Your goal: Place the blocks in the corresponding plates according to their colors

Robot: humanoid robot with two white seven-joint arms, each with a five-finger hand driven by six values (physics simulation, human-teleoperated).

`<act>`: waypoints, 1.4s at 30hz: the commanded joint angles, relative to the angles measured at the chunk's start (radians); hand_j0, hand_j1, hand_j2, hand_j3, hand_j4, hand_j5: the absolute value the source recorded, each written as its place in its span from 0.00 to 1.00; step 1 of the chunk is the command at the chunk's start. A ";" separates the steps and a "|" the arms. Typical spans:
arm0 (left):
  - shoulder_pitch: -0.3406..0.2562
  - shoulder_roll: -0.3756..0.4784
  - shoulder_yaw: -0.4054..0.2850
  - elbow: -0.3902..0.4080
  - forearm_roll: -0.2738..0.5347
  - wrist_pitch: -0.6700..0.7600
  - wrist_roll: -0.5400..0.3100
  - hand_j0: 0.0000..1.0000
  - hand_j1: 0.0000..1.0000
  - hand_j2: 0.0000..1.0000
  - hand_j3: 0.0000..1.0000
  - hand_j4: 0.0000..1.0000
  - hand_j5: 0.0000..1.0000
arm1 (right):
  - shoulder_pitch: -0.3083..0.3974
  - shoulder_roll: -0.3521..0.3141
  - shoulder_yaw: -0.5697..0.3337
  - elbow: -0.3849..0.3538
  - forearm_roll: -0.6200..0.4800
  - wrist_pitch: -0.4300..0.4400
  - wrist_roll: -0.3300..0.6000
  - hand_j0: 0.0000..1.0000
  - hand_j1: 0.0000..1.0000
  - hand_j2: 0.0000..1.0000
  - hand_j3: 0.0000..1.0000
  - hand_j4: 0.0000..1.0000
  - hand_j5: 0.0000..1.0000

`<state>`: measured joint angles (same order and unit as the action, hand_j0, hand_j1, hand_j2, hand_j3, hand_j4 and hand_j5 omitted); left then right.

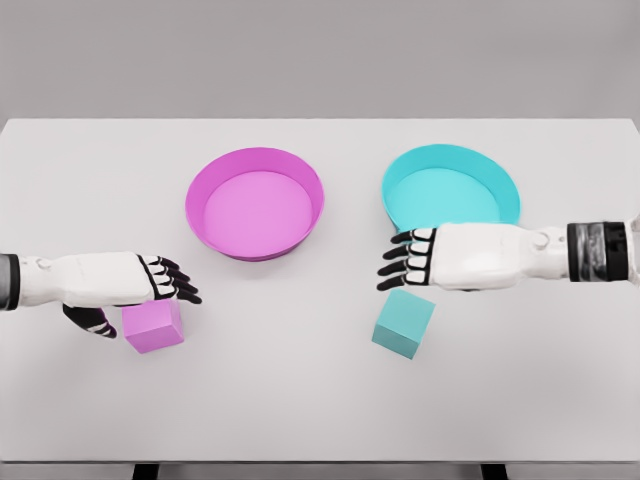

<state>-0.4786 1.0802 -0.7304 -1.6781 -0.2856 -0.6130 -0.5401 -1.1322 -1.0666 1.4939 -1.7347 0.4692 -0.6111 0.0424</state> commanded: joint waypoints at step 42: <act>-0.190 -0.160 0.039 0.120 0.010 0.002 0.002 0.39 0.39 0.39 0.39 0.39 0.39 | 0.080 0.111 0.005 0.055 0.023 0.000 0.051 1.00 1.00 1.00 1.00 1.00 1.00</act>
<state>-0.6750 0.9503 -0.6932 -1.5645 -0.2875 -0.6132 -0.5356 -1.0508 -0.9563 1.4991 -1.6797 0.4982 -0.6113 0.0914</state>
